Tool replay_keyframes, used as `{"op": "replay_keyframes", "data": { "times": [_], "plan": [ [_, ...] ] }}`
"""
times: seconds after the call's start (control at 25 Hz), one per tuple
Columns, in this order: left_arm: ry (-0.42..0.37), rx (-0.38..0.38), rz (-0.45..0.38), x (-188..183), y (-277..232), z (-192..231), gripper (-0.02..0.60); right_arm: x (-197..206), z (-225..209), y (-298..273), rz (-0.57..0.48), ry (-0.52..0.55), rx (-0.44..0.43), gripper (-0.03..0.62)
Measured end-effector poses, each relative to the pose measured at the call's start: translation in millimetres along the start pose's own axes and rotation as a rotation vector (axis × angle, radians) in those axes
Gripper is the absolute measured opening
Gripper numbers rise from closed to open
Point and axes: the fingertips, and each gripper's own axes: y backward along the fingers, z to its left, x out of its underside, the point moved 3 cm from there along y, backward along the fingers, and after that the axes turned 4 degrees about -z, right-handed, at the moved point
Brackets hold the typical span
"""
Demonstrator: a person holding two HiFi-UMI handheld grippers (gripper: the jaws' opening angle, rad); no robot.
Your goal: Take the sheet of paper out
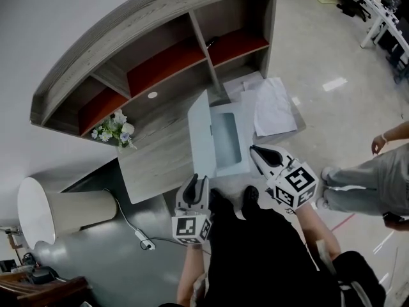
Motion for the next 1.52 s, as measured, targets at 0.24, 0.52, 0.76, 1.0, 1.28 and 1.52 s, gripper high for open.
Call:
{"op": "replay_keyframes", "data": {
  "times": [0.24,0.52,0.76,1.0,1.28,1.52],
  "plan": [
    [0.007,0.036,-0.045,-15.8,4.3,-8.2,0.117,-2.9,7.1,13.0,-0.016,0.005,0.005,0.012],
    [0.012,0.076,-0.095,-33.3,20.7,-13.3,0.091,-7.7,30.4,27.6,-0.035,0.014,0.013,0.013],
    [0.013,0.12,-0.119,-38.5,47.2,-20.0,0.054,-14.6,63.2,50.0,-0.066,0.031,0.032,0.012],
    [0.014,0.168,-0.134,-38.3,78.6,-28.8,0.032,-11.7,98.6,78.0,-0.088,0.043,0.071,0.013],
    [0.021,0.22,-0.14,-32.7,116.2,-42.9,0.021,-0.6,139.6,116.1,-0.098,0.052,0.12,0.013],
    [0.015,0.245,-0.127,-30.0,146.4,-51.9,0.014,7.6,172.6,140.2,-0.107,0.058,0.139,0.014]
  ]
}}
